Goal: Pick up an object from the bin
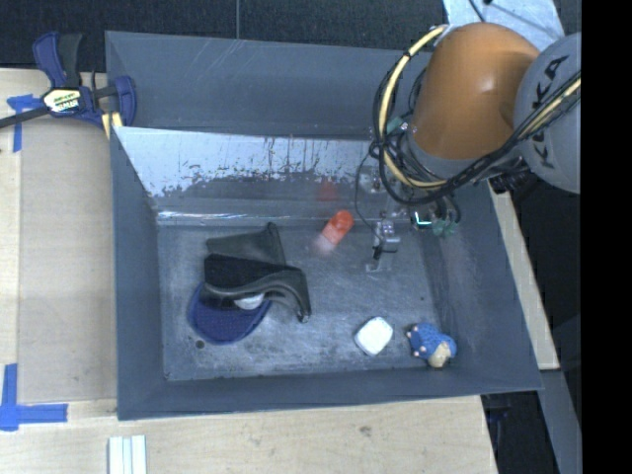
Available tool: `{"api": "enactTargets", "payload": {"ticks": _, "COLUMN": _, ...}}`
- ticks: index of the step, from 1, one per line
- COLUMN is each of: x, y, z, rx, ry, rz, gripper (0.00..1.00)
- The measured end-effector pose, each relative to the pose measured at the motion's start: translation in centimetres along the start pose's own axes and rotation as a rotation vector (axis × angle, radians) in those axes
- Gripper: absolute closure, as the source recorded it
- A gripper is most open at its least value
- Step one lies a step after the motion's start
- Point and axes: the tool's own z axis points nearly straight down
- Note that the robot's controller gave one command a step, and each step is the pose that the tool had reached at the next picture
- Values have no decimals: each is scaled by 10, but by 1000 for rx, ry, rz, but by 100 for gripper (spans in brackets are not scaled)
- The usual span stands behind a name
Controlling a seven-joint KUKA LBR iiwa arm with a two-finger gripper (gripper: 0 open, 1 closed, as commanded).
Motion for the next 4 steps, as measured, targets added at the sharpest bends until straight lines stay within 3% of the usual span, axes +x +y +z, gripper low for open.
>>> {"api": "enactTargets", "payload": {"ticks": 1, "x": -23, "y": 23, "z": 129, "rx": 0, "ry": -1, "rz": -152, "gripper": 0}}
{"api": "enactTargets", "payload": {"ticks": 2, "x": -35, "y": -38, "z": 140, "rx": 0, "ry": -5, "rz": -34, "gripper": 0}}
{"api": "enactTargets", "payload": {"ticks": 3, "x": -37, "y": -37, "z": 138, "rx": 0, "ry": -10, "rz": -36, "gripper": 100}}
{"api": "enactTargets", "payload": {"ticks": 4, "x": -19, "y": -29, "z": -22, "rx": 0, "ry": -17, "rz": 59, "gripper": 100}}
